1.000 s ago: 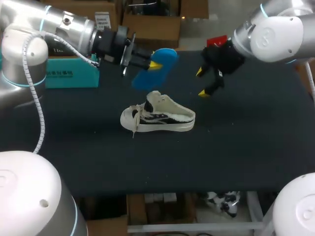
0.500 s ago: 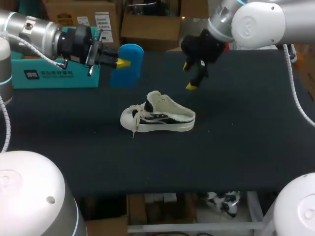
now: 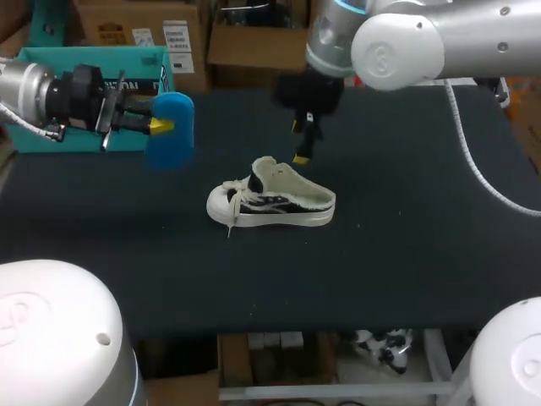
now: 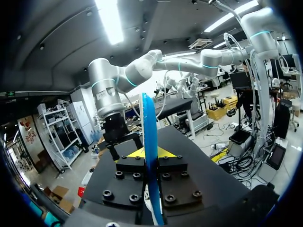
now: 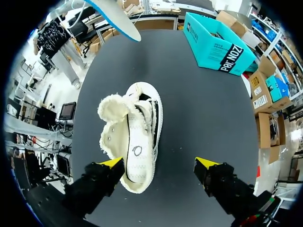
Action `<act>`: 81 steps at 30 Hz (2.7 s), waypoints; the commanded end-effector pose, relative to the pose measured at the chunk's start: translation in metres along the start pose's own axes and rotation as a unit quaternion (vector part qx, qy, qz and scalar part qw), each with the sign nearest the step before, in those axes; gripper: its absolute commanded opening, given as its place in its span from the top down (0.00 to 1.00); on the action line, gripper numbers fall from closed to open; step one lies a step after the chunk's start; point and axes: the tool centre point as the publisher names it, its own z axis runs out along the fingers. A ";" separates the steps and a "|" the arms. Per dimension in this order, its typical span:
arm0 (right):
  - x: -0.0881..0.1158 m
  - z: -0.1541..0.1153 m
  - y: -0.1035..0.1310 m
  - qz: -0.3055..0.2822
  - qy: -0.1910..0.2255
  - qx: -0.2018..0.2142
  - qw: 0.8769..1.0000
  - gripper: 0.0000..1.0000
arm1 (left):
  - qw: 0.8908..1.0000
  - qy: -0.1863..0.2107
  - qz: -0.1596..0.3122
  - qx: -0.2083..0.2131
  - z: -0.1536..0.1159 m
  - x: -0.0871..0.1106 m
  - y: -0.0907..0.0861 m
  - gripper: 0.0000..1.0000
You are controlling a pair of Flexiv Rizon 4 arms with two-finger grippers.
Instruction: Open the shoe tongue, take the insole out of the shoe, put the insole back into the shoe, and pack the shoe into the shoebox
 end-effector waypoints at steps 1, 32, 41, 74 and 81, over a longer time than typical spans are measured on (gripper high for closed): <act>0.008 0.016 0.011 0.006 -0.009 0.078 0.997 0.00 | 1.000 -0.012 -0.004 0.002 -0.011 0.014 0.009 1.00; 0.007 0.063 0.011 0.072 0.001 0.131 0.989 0.57 | 0.999 -0.024 -0.030 -0.001 -0.044 0.030 0.044 1.00; 0.016 0.056 0.011 0.102 -0.008 0.161 0.982 1.00 | 0.999 -0.021 -0.028 0.001 -0.044 0.029 0.046 1.00; 0.107 0.018 0.036 0.453 -0.057 0.039 0.889 1.00 | 0.980 0.170 0.032 0.102 0.019 -0.070 0.044 1.00; 0.107 0.028 0.028 0.489 -0.065 0.023 0.870 1.00 | 0.975 0.190 0.032 0.109 0.033 -0.086 0.053 1.00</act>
